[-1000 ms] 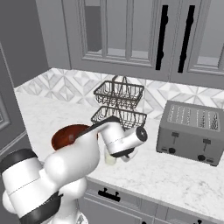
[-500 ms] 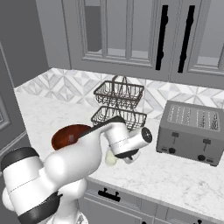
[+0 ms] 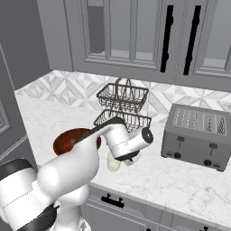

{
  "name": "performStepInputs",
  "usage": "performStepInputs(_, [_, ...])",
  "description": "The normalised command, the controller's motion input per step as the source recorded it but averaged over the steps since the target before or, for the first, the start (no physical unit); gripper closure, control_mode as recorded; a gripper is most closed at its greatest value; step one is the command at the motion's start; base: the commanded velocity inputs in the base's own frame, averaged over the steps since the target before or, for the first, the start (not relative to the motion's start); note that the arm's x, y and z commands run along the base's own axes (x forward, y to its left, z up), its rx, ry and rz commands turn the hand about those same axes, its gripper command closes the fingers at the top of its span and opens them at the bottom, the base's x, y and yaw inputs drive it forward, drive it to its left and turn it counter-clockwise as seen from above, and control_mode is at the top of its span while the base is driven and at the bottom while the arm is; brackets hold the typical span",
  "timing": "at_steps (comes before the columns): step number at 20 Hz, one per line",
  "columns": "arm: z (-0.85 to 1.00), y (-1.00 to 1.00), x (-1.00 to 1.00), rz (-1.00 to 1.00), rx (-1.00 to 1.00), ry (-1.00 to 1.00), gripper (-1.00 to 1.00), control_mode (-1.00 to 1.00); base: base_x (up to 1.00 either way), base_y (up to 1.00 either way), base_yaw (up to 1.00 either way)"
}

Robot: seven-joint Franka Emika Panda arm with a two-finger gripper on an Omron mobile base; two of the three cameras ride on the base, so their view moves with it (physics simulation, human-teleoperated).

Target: Grab a lemon wedge from the fridge and one ice cube from the ice bowl, and put them in the glass of lemonade.

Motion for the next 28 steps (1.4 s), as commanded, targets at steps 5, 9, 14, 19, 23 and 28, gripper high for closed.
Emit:
performStepInputs(5, [0.15,0.25,0.04,-0.03,0.0,0.01,-1.0,-1.0,0.0,0.0,0.0])
performStepInputs(9, [0.0,0.0,0.0,-0.01,0.0,0.1,-1.0,-1.0,0.0,0.0,0.0])
performStepInputs(14, [0.65,-0.03,-0.22,-0.02,0.0,0.03,-1.0,-1.0,0.0,0.0,0.0])
performStepInputs(19, [0.6,0.27,-0.8,0.0,-0.04,0.09,-1.0,-1.0,0.0,0.0,0.0])
performStepInputs(23, [0.18,0.85,-0.64,0.0,-0.27,0.05,-1.0,-1.0,0.0,0.0,0.0])
performStepInputs(28, [-0.01,0.36,-0.71,0.0,-0.23,-0.26,-1.0,-1.0,0.0,0.0,0.0])
